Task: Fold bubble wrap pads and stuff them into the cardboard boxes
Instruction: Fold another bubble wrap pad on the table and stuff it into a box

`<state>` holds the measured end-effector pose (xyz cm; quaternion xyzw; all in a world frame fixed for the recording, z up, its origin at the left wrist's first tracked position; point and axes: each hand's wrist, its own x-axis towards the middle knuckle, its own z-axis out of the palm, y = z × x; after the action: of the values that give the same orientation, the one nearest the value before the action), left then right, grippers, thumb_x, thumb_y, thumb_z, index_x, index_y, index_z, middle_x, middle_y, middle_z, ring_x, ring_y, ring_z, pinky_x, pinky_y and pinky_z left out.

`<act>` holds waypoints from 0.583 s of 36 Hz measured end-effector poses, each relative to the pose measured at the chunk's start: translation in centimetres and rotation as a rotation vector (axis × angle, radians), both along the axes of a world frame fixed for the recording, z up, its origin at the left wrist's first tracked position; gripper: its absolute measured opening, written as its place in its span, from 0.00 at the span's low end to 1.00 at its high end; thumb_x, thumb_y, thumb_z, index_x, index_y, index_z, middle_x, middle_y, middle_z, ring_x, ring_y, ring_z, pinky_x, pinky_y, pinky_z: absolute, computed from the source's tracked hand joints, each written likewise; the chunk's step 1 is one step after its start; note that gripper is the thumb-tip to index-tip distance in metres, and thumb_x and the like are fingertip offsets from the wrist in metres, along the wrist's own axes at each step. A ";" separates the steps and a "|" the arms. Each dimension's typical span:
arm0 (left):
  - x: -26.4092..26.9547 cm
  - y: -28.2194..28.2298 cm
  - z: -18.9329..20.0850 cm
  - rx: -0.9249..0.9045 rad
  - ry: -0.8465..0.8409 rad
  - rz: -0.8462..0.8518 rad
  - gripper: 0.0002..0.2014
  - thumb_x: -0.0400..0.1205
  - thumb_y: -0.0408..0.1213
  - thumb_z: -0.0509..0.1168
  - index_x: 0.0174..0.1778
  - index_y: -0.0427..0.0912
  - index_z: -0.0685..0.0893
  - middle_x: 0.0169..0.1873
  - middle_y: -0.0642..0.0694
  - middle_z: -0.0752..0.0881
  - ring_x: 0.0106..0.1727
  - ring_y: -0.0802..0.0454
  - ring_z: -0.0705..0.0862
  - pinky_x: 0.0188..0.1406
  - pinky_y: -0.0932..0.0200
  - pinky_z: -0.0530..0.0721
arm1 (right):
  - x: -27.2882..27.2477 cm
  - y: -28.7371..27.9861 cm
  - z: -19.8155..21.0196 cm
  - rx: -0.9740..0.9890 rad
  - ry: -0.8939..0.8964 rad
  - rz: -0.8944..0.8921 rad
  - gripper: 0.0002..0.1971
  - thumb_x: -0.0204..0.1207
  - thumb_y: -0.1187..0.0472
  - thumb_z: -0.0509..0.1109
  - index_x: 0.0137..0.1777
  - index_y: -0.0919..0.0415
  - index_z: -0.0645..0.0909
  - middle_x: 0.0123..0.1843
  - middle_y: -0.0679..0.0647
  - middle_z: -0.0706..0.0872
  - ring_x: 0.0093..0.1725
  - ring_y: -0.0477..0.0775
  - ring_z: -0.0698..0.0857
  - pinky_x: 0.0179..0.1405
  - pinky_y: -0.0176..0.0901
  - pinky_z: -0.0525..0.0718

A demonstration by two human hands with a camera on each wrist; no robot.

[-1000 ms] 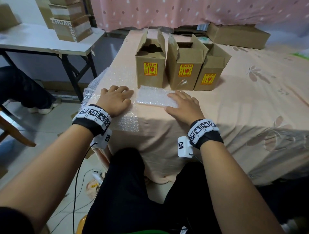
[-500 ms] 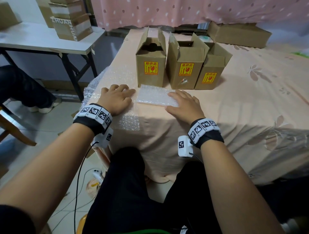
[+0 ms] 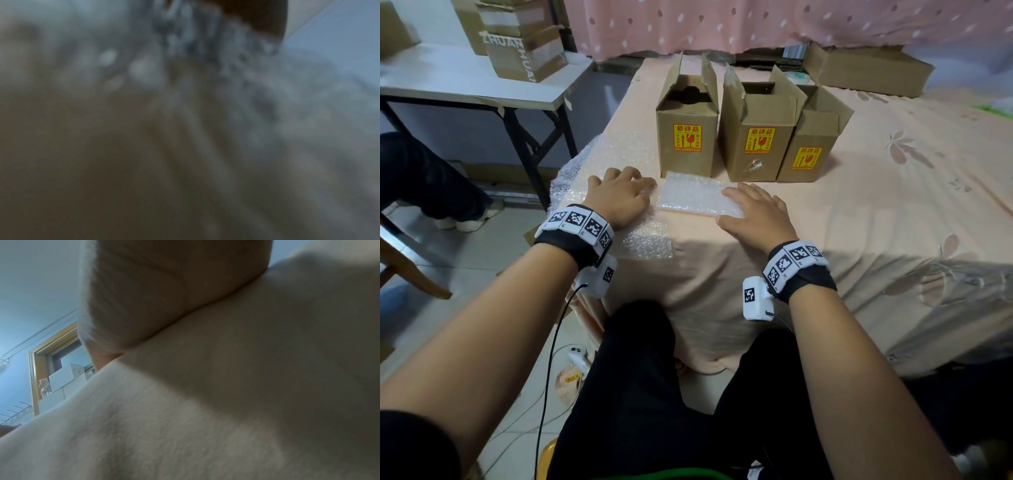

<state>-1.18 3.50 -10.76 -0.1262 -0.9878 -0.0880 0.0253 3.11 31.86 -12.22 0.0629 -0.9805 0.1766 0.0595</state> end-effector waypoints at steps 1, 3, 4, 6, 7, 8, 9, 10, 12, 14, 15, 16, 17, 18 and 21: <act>0.0 0.0 0.0 0.000 -0.001 0.000 0.22 0.89 0.52 0.46 0.77 0.64 0.73 0.76 0.49 0.72 0.76 0.42 0.67 0.71 0.35 0.62 | 0.0 0.0 0.0 0.002 0.000 0.000 0.33 0.74 0.37 0.63 0.81 0.37 0.67 0.88 0.42 0.61 0.87 0.46 0.53 0.85 0.63 0.48; 0.0 0.0 0.0 -0.001 0.004 0.001 0.22 0.88 0.52 0.46 0.77 0.64 0.73 0.76 0.49 0.72 0.76 0.42 0.67 0.72 0.35 0.61 | -0.1 0.0 0.0 0.006 0.001 0.002 0.33 0.74 0.37 0.63 0.81 0.37 0.67 0.88 0.42 0.61 0.87 0.47 0.54 0.85 0.63 0.48; 0.0 -0.1 -0.1 -0.004 0.008 0.001 0.23 0.88 0.52 0.45 0.77 0.63 0.73 0.76 0.49 0.72 0.76 0.42 0.67 0.72 0.36 0.61 | -0.1 0.0 -0.1 0.006 0.004 0.002 0.33 0.74 0.37 0.62 0.81 0.37 0.67 0.88 0.42 0.61 0.87 0.47 0.54 0.85 0.63 0.49; 0.3 -0.1 -0.2 -0.020 0.020 -0.008 0.27 0.83 0.53 0.44 0.78 0.62 0.73 0.77 0.49 0.72 0.77 0.42 0.67 0.71 0.36 0.61 | -0.1 0.0 -0.2 0.006 0.018 0.000 0.33 0.73 0.36 0.62 0.80 0.37 0.68 0.87 0.42 0.62 0.87 0.47 0.55 0.85 0.64 0.50; 0.4 -0.1 -0.2 -0.028 0.026 -0.016 0.30 0.80 0.53 0.43 0.79 0.62 0.72 0.77 0.48 0.72 0.77 0.42 0.67 0.72 0.36 0.61 | -0.1 0.0 -0.3 0.007 0.026 0.000 0.33 0.73 0.36 0.62 0.80 0.37 0.68 0.87 0.42 0.62 0.87 0.47 0.55 0.84 0.64 0.50; 0.5 0.0 -0.2 -0.032 0.032 -0.022 0.32 0.78 0.53 0.43 0.79 0.61 0.72 0.78 0.48 0.71 0.77 0.42 0.66 0.72 0.36 0.61 | -0.2 0.0 -0.3 0.008 0.030 0.001 0.33 0.73 0.36 0.62 0.80 0.37 0.68 0.87 0.42 0.63 0.87 0.47 0.56 0.84 0.64 0.51; 0.6 -0.1 -0.2 -0.031 0.038 -0.026 0.33 0.77 0.54 0.43 0.79 0.60 0.72 0.80 0.47 0.69 0.78 0.41 0.65 0.73 0.36 0.61 | -0.2 0.1 -0.3 0.008 0.029 0.002 0.33 0.73 0.36 0.62 0.80 0.37 0.68 0.87 0.42 0.63 0.87 0.47 0.56 0.84 0.64 0.51; 0.7 -0.1 -0.2 -0.025 0.047 -0.025 0.33 0.77 0.54 0.44 0.80 0.60 0.72 0.82 0.46 0.66 0.80 0.41 0.63 0.75 0.34 0.60 | -0.2 0.1 -0.3 0.008 0.027 0.003 0.33 0.73 0.36 0.62 0.80 0.37 0.68 0.87 0.42 0.62 0.87 0.48 0.56 0.84 0.64 0.50; 0.7 0.0 -0.1 0.000 0.063 -0.009 0.34 0.78 0.56 0.45 0.83 0.59 0.66 0.85 0.43 0.60 0.84 0.39 0.58 0.79 0.30 0.57 | -0.2 0.1 -0.3 0.005 0.021 0.003 0.33 0.73 0.36 0.62 0.81 0.37 0.68 0.87 0.42 0.62 0.87 0.47 0.55 0.85 0.64 0.50; 0.7 0.0 -0.1 0.051 0.053 0.026 0.32 0.83 0.53 0.48 0.87 0.58 0.58 0.87 0.42 0.54 0.87 0.39 0.52 0.82 0.26 0.49 | -0.1 0.1 -0.2 0.002 0.020 0.002 0.33 0.74 0.37 0.63 0.81 0.37 0.68 0.88 0.42 0.62 0.87 0.47 0.55 0.85 0.64 0.49; 0.5 0.0 -0.2 0.075 0.039 0.044 0.31 0.86 0.51 0.49 0.88 0.58 0.54 0.88 0.42 0.52 0.88 0.40 0.49 0.82 0.25 0.46 | -0.1 0.1 -0.2 0.003 0.020 0.002 0.33 0.74 0.37 0.63 0.81 0.38 0.68 0.88 0.42 0.62 0.87 0.47 0.55 0.85 0.63 0.49; 0.4 0.0 -0.2 0.085 0.020 0.057 0.31 0.88 0.50 0.48 0.89 0.57 0.51 0.89 0.43 0.49 0.89 0.42 0.46 0.83 0.25 0.44 | -0.1 0.1 -0.2 0.003 0.021 0.003 0.33 0.74 0.37 0.63 0.81 0.38 0.68 0.88 0.42 0.61 0.87 0.47 0.55 0.85 0.63 0.49; 0.4 0.0 -0.2 0.082 0.000 0.066 0.30 0.89 0.50 0.47 0.89 0.57 0.49 0.90 0.44 0.48 0.89 0.44 0.45 0.83 0.26 0.42 | 0.0 0.1 -0.2 0.003 0.020 0.003 0.33 0.75 0.37 0.63 0.81 0.38 0.68 0.88 0.42 0.61 0.87 0.47 0.55 0.85 0.63 0.49; 0.3 0.0 -0.2 0.073 -0.021 0.068 0.30 0.89 0.51 0.45 0.89 0.56 0.49 0.90 0.45 0.49 0.90 0.45 0.46 0.84 0.27 0.42 | 0.0 0.1 -0.1 0.002 0.019 0.004 0.32 0.75 0.38 0.63 0.81 0.38 0.68 0.88 0.42 0.61 0.87 0.47 0.54 0.85 0.63 0.49; 0.1 0.1 -0.3 0.071 -0.058 0.065 0.31 0.88 0.53 0.43 0.90 0.54 0.49 0.89 0.47 0.55 0.89 0.46 0.52 0.83 0.27 0.44 | 0.0 0.1 -0.1 0.000 0.018 0.006 0.32 0.75 0.38 0.63 0.81 0.38 0.68 0.88 0.42 0.61 0.87 0.47 0.54 0.85 0.64 0.49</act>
<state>-1.07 3.55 -11.03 -0.0906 -0.9879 -0.1259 0.0040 3.12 31.94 -12.35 0.0673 -0.9797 0.1761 0.0678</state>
